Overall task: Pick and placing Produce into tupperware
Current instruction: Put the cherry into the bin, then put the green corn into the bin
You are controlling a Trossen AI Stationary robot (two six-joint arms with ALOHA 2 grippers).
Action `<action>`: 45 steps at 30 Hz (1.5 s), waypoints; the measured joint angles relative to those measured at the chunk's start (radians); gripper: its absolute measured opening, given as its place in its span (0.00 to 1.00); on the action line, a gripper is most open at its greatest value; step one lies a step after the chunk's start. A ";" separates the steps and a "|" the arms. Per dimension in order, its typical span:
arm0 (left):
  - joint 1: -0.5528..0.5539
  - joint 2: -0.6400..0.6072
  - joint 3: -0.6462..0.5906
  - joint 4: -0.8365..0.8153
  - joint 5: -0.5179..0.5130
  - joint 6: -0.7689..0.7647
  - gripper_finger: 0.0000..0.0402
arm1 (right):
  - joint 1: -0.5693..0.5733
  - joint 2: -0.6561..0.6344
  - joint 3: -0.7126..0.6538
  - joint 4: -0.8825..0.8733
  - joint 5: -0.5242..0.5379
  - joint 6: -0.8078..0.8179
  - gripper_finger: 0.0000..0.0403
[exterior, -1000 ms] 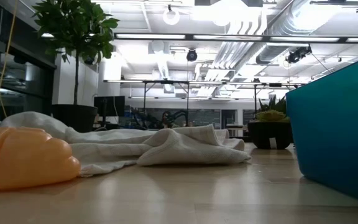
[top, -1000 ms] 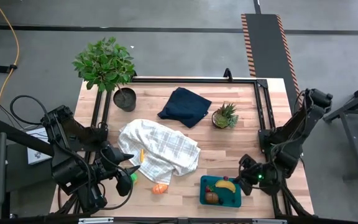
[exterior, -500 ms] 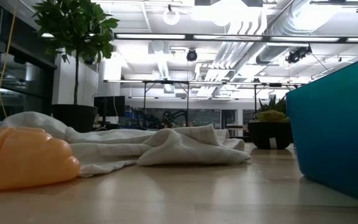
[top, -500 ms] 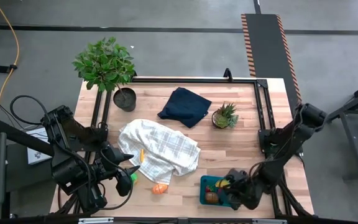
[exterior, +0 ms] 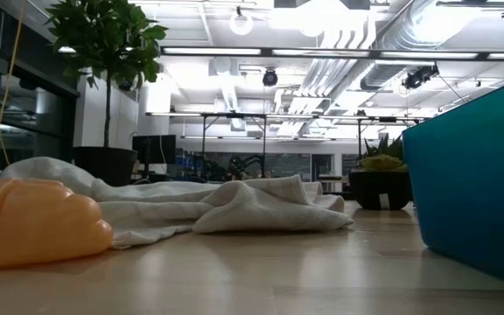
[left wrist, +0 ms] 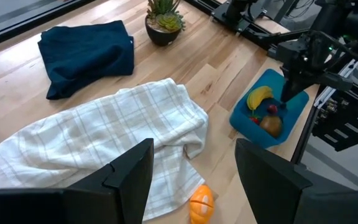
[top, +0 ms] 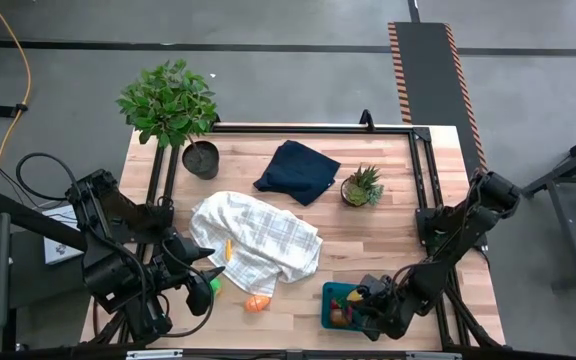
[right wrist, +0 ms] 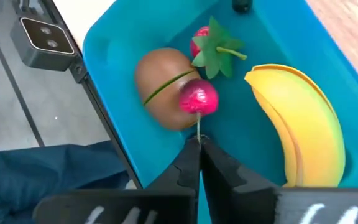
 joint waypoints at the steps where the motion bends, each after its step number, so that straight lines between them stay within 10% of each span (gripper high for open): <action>1: 0.000 0.000 0.000 0.000 0.000 0.000 0.54 | 0.000 -0.001 0.000 -0.003 -0.002 -0.002 0.00; 15: 0.000 0.000 0.000 -0.006 0.011 0.028 0.54 | 0.000 -0.008 0.000 0.000 0.006 -0.004 0.26; 26: 0.001 -0.061 0.001 -0.006 0.018 0.134 0.54 | -0.135 -0.244 0.000 0.157 0.282 -0.268 0.26; 45: 0.196 -0.300 -0.038 -0.003 0.224 0.650 0.29 | -0.694 -0.310 0.000 0.279 -0.129 -0.619 0.26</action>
